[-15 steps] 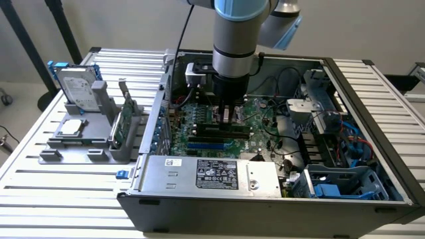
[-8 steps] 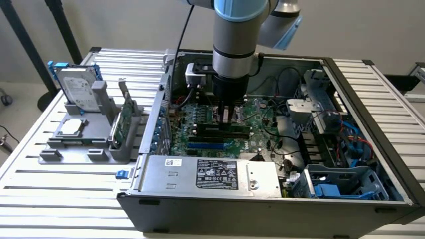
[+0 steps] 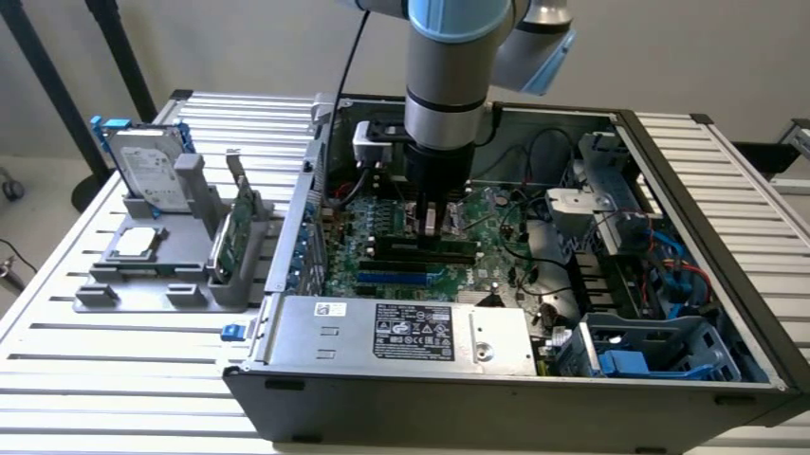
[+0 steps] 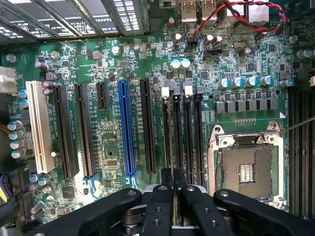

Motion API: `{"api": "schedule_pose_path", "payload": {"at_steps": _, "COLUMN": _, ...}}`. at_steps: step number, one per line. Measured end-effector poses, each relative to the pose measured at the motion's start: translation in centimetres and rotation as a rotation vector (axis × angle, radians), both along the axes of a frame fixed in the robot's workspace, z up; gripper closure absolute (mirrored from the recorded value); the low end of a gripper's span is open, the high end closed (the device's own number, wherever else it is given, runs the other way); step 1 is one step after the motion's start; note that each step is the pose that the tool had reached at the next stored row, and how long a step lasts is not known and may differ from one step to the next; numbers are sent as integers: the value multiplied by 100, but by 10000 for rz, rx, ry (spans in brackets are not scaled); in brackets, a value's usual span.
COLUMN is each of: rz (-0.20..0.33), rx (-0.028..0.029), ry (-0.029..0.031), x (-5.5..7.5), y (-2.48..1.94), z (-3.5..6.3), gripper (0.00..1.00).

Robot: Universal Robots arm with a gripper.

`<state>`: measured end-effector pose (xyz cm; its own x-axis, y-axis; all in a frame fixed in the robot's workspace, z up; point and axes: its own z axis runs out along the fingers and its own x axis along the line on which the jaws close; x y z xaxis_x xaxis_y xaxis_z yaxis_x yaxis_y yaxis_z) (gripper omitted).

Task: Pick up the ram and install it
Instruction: 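Insert the ram into the slot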

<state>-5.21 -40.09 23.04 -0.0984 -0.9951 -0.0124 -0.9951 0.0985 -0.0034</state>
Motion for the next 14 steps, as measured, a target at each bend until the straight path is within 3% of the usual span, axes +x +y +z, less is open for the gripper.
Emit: {"api": "schedule_pose_path", "payload": {"at_steps": 14, "rz": 1, "rx": 3, "ry": -2, "x": 0, "y": -8, "z": -22, "gripper": 86}}
